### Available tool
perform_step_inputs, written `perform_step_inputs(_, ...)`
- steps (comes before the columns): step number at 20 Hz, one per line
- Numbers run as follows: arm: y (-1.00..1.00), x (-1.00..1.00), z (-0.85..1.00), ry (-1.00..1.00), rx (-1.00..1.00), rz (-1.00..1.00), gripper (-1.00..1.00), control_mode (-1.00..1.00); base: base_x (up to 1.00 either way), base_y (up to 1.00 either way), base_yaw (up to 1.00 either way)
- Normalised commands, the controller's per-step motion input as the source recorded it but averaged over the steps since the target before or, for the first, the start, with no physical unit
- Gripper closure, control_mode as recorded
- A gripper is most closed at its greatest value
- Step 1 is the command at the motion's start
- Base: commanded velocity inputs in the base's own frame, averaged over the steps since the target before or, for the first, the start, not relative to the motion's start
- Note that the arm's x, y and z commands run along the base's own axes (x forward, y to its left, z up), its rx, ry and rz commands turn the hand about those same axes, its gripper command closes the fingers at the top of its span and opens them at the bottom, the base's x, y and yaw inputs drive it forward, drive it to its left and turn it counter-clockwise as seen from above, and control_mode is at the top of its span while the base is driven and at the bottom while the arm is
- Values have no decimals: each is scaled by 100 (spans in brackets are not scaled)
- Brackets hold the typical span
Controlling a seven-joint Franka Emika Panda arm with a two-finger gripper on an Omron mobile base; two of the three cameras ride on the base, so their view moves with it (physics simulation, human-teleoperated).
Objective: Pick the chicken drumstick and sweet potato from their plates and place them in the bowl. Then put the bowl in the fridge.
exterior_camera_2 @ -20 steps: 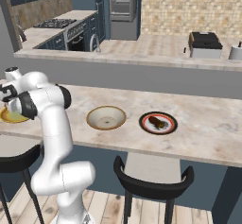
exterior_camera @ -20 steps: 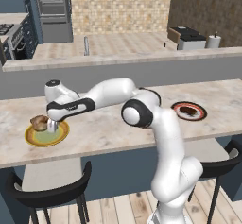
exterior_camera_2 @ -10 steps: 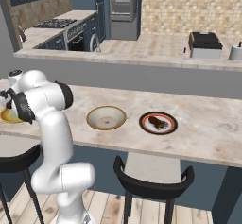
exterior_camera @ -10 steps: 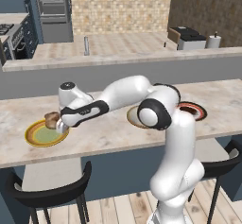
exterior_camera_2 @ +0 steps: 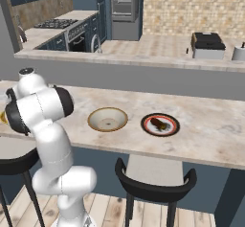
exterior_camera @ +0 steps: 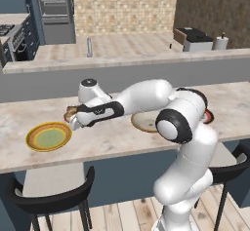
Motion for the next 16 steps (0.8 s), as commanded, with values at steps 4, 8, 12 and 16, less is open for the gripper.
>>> perform_step_inputs(4,-60,-4,32,1,9,-35,100,-100,0,0,0)
perform_step_inputs(8,-64,-5,22,5,11,-36,100,-100,0,0,0)
perform_step_inputs(12,-65,-5,13,6,9,-34,100,-100,0,0,0)
perform_step_inputs(16,-66,-1,1,6,2,-33,100,-100,0,0,0)
